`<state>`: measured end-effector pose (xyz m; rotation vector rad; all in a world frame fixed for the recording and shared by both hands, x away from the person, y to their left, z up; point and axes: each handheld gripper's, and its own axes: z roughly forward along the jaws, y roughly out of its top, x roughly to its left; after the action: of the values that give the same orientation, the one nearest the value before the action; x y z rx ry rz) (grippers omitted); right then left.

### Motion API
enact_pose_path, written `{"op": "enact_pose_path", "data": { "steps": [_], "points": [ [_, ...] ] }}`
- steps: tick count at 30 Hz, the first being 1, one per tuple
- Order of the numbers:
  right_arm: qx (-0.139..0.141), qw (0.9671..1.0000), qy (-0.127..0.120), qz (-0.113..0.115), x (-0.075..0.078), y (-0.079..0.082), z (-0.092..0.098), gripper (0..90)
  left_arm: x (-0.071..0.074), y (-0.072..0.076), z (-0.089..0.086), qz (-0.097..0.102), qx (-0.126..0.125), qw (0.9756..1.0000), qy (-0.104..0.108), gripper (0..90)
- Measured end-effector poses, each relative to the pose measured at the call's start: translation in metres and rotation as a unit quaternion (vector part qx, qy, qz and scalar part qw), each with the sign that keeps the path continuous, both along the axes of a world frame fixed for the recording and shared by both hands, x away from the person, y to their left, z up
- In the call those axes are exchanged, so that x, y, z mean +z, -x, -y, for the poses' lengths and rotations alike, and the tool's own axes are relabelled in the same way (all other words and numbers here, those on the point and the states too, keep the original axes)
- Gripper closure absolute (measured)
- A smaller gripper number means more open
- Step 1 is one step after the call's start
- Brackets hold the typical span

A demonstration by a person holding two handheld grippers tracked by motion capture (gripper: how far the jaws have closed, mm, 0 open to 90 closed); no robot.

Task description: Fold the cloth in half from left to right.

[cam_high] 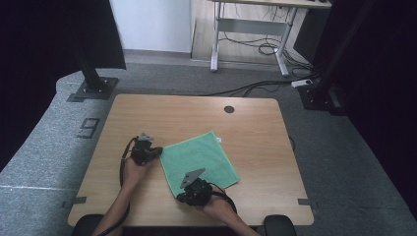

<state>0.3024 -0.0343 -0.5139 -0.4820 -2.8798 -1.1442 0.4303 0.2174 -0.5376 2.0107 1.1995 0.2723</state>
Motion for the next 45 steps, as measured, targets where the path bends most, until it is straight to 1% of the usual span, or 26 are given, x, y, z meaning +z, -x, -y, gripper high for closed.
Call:
{"op": "enact_pose_path", "data": {
  "steps": [3, 7, 11, 14, 20, 24, 26, 28, 30, 33, 36, 39, 41, 44, 45],
  "points": [
    [-0.003, 1.0, -0.004, 0.006, 0.006, 0.0, 0.003, 87.0, 0.005, -0.002, -0.002, -0.004, -0.002, 0.9998, 0.017, 87.6],
    [-0.012, 0.9998, -0.009, 0.016, 0.013, -0.002, 0.011, 87.1, 0.013, -0.005, -0.002, -0.003, -0.004, 0.9993, 0.038, 87.4],
    [-0.025, 0.9994, -0.014, 0.02, 0.017, -0.004, 0.022, 87.1, 0.025, -0.011, 0.001, -0.003, -0.002, 0.9979, 0.064, 87.4],
    [-0.035, 0.999, -0.018, 0.023, 0.02, -0.005, 0.031, 87.1, 0.034, -0.015, 0.009, 0.001, -0.006, 0.9976, 0.069, 87.4],
    [-0.056, 0.9977, -0.025, 0.03, 0.025, -0.006, 0.049, 87.1, 0.045, -0.024, 0.028, 0.004, -0.019, 0.9977, 0.065, 87.6],
    [-0.07, 0.9967, -0.025, 0.034, 0.026, -0.007, 0.061, 87.1, 0.049, -0.029, 0.039, 0.005, -0.022, 0.9972, 0.071, 87.7],
    [-0.076, 0.9961, -0.027, 0.036, 0.027, -0.008, 0.066, 87.2, 0.051, -0.031, 0.044, 0.008, -0.022, 0.9975, 0.067, 87.7],
    [-0.082, 0.9955, -0.028, 0.038, 0.028, -0.009, 0.072, 87.2, 0.054, -0.033, 0.048, 0.009, -0.024, 0.9974, 0.067, 87.7],
    [-0.089, 0.9949, -0.028, 0.039, 0.028, -0.009, 0.077, 87.2, 0.056, -0.036, 0.054, 0.013, -0.024, 0.9978, 0.06, 87.7],
    [-0.1, 0.9937, -0.028, 0.043, 0.029, -0.011, 0.085, 87.2, 0.059, -0.041, 0.063, 0.017, -0.028, 0.9979, 0.056, 87.7],
    [-0.111, 0.9924, -0.028, 0.045, 0.028, -0.013, 0.093, 87.2, 0.059, -0.046, 0.075, 0.022, -0.032, 0.9984, 0.042, 87.7],
    [-0.124, 0.9908, -0.027, 0.048, 0.027, -0.015, 0.101, 87.3, 0.057, -0.052, 0.086, 0.024, -0.037, 0.9985, 0.031, 87.7],
    [-0.13, 0.9899, -0.025, 0.05, 0.025, -0.016, 0.105, 87.3, 0.054, -0.055, 0.093, 0.026, -0.041, 0.9983, 0.032, 87.7],
    [-0.139, 0.9887, -0.025, 0.05, 0.023, -0.018, 0.112, 87.4, 0.051, -0.059, 0.103, 0.029, -0.046, 0.9984, 0.016, 87.7],
    [-0.142, 0.9883, -0.026, 0.05, 0.022, -0.019, 0.114, 87.4, 0.049, -0.061, 0.105, 0.03, -0.047, 0.9983, 0.015, 87.7]
  ]
}}
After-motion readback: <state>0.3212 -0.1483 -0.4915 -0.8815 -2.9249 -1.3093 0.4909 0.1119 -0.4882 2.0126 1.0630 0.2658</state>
